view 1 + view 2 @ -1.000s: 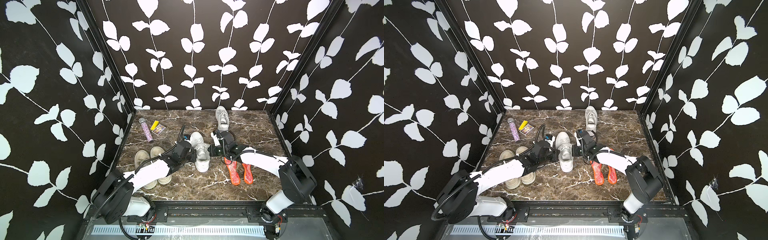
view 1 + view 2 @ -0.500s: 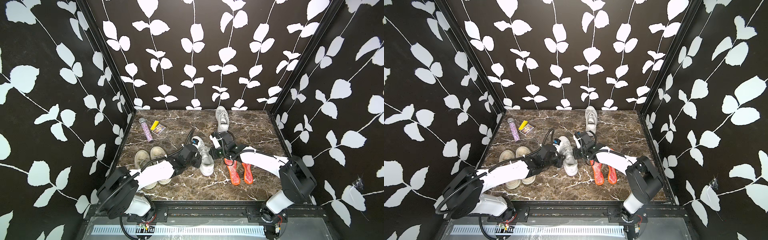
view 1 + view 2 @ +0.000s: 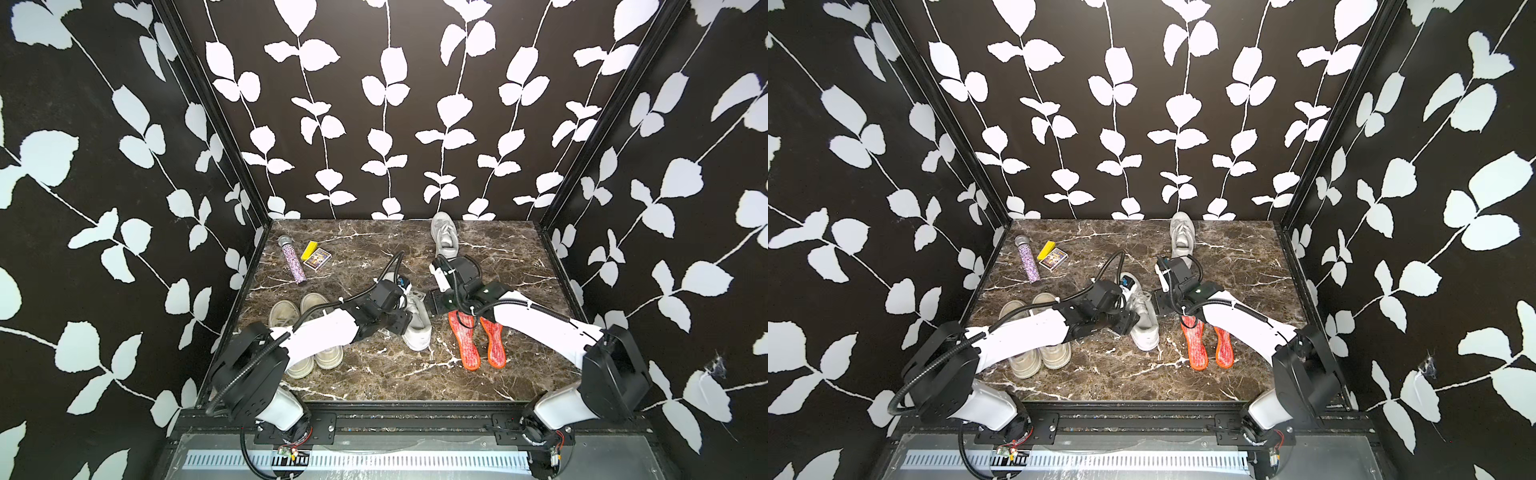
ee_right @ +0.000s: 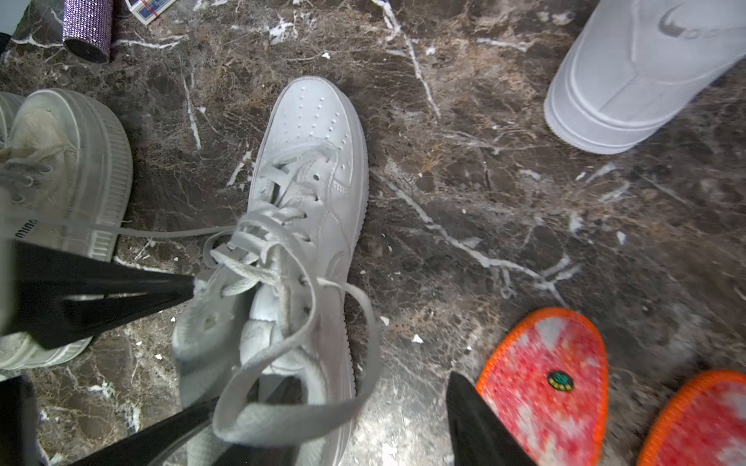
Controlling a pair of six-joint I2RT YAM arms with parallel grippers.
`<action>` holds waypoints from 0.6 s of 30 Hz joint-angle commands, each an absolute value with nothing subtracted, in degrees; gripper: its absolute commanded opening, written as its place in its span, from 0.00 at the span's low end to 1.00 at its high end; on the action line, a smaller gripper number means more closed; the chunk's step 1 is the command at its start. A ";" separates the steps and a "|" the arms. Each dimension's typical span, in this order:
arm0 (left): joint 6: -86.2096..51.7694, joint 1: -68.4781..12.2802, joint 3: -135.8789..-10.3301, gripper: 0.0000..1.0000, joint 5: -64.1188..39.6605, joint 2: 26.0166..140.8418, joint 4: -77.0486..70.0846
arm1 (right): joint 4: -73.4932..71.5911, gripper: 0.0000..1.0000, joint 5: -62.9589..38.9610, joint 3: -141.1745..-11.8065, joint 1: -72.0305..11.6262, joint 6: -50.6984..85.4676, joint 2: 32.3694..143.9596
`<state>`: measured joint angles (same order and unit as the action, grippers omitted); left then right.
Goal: Remove the insole from the shoe
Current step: Untie the shoelace on the shoe.
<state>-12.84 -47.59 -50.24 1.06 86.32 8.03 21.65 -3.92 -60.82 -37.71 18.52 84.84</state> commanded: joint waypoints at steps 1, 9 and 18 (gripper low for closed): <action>-10.35 -47.74 -52.41 0.72 1.05 86.82 10.10 | 26.13 0.57 -4.44 -61.59 -37.52 16.63 82.76; -11.56 -47.77 -57.15 0.73 9.93 92.13 12.46 | 30.15 0.56 -7.82 -61.52 -37.60 14.60 79.51; -11.31 -47.69 -59.87 0.69 18.90 92.91 10.38 | 32.95 0.53 -11.00 -63.38 -40.60 11.65 78.11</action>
